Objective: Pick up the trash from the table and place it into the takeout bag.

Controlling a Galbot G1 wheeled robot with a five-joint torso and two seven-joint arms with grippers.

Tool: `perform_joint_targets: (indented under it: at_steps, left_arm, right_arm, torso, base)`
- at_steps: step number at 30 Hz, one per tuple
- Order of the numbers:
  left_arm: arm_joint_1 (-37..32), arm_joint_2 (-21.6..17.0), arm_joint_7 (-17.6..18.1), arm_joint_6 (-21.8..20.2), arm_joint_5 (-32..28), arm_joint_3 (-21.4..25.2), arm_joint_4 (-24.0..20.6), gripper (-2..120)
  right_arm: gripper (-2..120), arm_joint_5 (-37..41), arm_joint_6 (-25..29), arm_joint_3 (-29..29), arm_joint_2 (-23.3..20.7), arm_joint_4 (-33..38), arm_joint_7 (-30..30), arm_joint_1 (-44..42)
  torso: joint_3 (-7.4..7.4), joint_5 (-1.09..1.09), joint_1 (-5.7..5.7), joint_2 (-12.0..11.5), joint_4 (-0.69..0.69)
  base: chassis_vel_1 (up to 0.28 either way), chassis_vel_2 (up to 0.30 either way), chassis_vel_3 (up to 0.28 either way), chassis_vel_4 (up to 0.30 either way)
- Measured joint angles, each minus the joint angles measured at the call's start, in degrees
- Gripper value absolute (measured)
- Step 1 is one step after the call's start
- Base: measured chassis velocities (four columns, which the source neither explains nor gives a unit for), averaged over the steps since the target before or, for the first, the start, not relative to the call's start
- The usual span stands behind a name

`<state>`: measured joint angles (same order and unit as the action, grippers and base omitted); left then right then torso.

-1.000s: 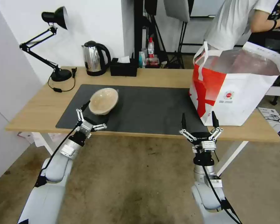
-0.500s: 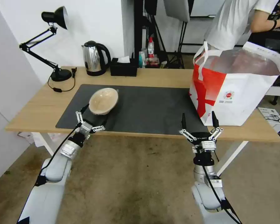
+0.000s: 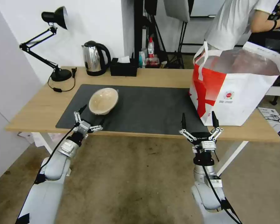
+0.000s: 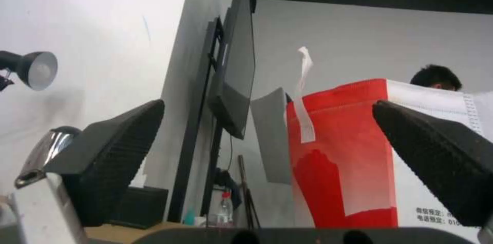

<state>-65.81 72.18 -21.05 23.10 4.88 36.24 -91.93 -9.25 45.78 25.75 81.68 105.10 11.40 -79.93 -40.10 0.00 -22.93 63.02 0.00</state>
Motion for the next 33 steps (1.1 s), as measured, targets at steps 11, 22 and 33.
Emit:
perform_joint_targets:
  at_steps: [11, 22, 33]
  left_arm:
    - [1.5, -0.5, 1.0, -0.8, 0.0, -1.0, 1.0, 100]
    - [2.4, -1.4, 2.1, -1.1, 0.1, -1.7, 1.9, 100]
    - [3.9, -1.5, 2.1, -1.1, 0.1, -2.5, 3.3, 100]
  right_arm:
    - [100, 0.0, 0.0, 0.0, 0.0, 0.0, 0.0, 0.0]
    - [100, 0.0, 0.0, 0.0, 0.0, 0.0, 0.0, 0.0]
    - [100, 0.0, 0.0, 0.0, 0.0, 0.0, 0.0, 0.0]
  torso:
    - [0.0, 0.0, 0.0, 0.0, 0.0]
    - [0.0, 0.0, 0.0, 0.0, 0.0]
    - [0.0, 0.0, 0.01, 0.0, 0.0]
  base:
    - [0.0, 0.0, 0.0, 0.0]
    - [0.0, 0.0, 0.0, 0.0]
    - [0.0, 0.0, 0.0, 0.0]
